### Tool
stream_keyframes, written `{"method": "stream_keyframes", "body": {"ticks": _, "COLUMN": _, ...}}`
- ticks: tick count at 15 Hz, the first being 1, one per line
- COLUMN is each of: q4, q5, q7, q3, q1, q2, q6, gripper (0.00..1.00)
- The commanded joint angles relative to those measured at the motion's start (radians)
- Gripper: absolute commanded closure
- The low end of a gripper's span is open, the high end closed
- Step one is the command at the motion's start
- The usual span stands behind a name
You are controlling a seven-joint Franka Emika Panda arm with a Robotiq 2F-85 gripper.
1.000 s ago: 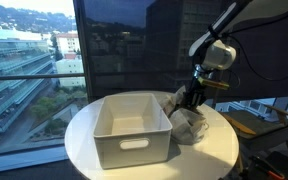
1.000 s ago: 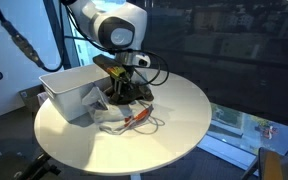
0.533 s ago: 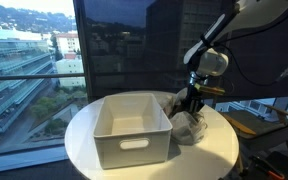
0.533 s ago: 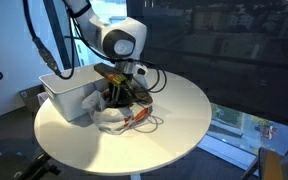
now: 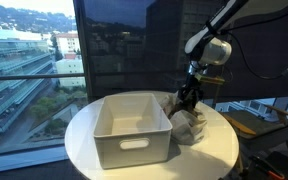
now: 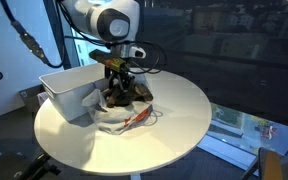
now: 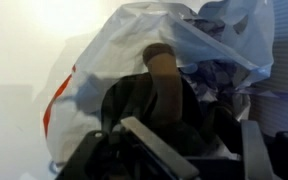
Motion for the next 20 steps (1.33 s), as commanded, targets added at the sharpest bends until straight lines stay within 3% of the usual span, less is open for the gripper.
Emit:
{"method": "stream_keyframes", "body": {"ticks": 1, "q4": -0.026, "q5": -0.060, "q7": -0.002, "q3": 0.002, "q1": 0.000, "q2": -0.107, "q6": -0.078, "gripper": 0.00}}
{"method": "stream_keyframes", "body": {"ticks": 6, "q4": -0.002, "q5": -0.136, "q7": -0.144, "q3": 0.020, "q1": 0.021, "q2": -0.175, "q6": -0.358, "gripper": 0.00}}
{"method": "stream_keyframes", "body": {"ticks": 9, "q4": 0.034, "q5": -0.167, "q7": -0.249, "q3": 0.028, "q1": 0.035, "q2": -0.157, "q6": -0.455, "gripper": 0.00}}
{"method": "stream_keyframes", "body": {"ticks": 14, "q4": 0.057, "q5": -0.225, "q7": -0.463, "q3": 0.035, "q1": 0.046, "q2": -0.104, "q6": -0.488, "gripper": 0.00}}
{"method": "stream_keyframes", "body": {"ticks": 20, "q4": 0.014, "q5": -0.254, "q7": -0.709, "q3": 0.068, "q1": 0.063, "q2": -0.081, "q6": -0.431, "gripper": 0.00}}
